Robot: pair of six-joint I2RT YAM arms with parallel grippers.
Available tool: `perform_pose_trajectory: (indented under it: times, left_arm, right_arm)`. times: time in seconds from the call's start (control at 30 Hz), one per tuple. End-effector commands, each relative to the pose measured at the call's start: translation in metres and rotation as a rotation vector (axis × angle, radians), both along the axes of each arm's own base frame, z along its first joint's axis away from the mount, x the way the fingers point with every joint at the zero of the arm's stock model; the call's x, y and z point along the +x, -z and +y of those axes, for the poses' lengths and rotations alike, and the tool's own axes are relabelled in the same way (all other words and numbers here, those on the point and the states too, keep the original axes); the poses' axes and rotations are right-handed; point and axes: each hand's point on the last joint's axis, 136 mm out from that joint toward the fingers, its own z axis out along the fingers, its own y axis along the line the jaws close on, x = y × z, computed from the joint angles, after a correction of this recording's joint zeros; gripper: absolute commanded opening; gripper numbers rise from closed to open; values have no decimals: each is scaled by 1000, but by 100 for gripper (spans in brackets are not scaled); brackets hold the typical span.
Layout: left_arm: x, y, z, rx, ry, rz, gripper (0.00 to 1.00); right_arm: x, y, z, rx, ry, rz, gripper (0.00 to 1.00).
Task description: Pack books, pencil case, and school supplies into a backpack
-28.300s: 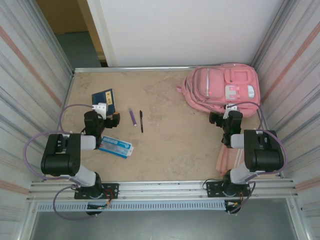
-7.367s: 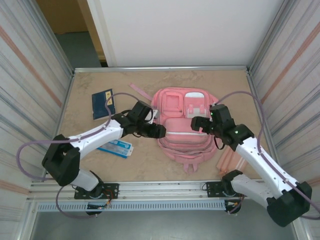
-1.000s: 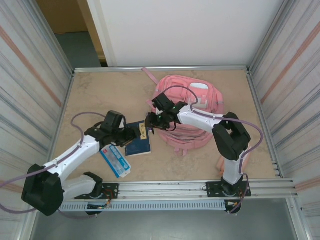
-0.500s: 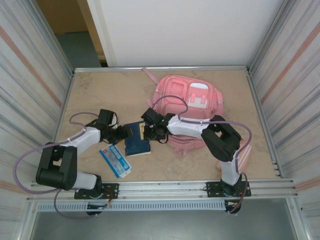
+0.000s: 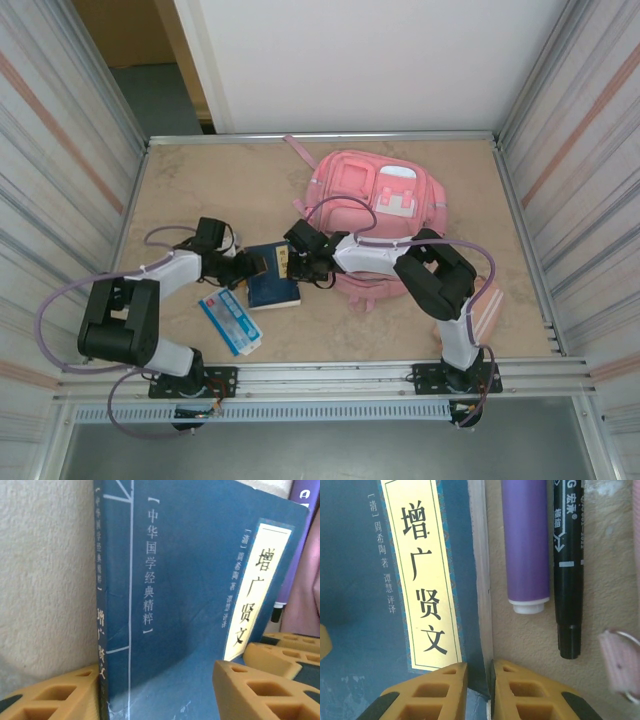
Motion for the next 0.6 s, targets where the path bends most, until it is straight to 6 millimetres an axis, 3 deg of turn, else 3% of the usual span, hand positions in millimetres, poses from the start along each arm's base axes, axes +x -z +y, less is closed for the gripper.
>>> perform_pose_trajectory:
  times: [0.0, 0.23, 0.27, 0.33, 0.4, 0.5, 0.57]
  left_arm:
    - [-4, -37, -26, -165, 42, -65, 56]
    - [-4, -55, -26, -189, 1, -86, 50]
    - [-4, -52, -22, -160, -13, -82, 47]
    - [-5, -45, -5, -71, -84, -55, 26]
    - [-5, -45, 2, -52, -120, -49, 15]
    - [-2, -54, 5, -62, -155, -74, 7]
    - [1, -68, 4, -98, -161, -100, 4]
  right_arm:
    - [-10, 25, 3, 4, -6, 37, 17]
    - [-1, 14, 14, 69, -10, -9, 17]
    - [0, 11, 16, 82, -15, -20, 17]
    - [4, 2, 17, 97, -8, -47, 18]
    - [6, -7, 16, 112, -6, -78, 20]
    - [7, -25, 17, 151, -43, -134, 26]
    - [7, -47, 20, 192, -86, -181, 30]
